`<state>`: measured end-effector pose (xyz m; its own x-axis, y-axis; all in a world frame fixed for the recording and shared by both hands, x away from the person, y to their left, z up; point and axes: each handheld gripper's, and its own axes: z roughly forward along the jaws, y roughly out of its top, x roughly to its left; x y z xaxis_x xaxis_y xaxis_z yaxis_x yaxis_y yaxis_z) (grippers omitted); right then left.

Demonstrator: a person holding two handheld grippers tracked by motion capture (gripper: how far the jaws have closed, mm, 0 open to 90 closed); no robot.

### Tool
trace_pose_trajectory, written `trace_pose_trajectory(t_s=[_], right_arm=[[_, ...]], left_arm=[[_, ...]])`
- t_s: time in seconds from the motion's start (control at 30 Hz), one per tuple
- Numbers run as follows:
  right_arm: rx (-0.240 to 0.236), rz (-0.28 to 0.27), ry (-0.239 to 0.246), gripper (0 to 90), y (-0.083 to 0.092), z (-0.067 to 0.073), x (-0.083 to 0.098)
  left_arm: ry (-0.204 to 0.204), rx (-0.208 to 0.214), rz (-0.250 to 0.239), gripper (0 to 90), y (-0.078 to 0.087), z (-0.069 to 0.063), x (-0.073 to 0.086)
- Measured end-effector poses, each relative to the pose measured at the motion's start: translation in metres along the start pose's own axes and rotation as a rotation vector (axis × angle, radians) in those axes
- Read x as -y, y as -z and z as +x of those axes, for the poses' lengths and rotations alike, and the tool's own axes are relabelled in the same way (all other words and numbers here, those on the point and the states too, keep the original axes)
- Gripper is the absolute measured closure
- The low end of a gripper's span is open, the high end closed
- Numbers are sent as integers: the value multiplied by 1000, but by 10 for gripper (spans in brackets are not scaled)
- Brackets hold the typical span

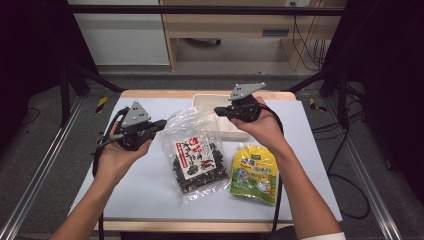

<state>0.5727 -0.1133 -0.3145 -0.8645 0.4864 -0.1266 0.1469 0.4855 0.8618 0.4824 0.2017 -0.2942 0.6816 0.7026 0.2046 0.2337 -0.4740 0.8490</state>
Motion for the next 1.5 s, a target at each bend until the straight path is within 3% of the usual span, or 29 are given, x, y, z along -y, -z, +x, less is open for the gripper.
trace_pose_trajectory(t_s=[0.07,0.43,0.83,1.1,1.4,1.5], right_arm=[[10,-10,-4,900,1,0,-1],[69,-61,13,900,13,-4,-18],[105,-100,33,900,20,-6,-36],[100,-101,50,900,27,1,-37],[88,-130,82,900,36,16,-38],[84,-140,96,900,40,22,-38]], left_arm=[[16,-3,-4,900,0,5,-2],[10,-30,-7,900,-3,28,-20],[6,-33,-1,900,-15,39,-34],[17,-33,-10,900,-14,37,-27],[34,-36,-10,899,-4,38,-8],[38,-44,-8,855,-1,40,-2]])
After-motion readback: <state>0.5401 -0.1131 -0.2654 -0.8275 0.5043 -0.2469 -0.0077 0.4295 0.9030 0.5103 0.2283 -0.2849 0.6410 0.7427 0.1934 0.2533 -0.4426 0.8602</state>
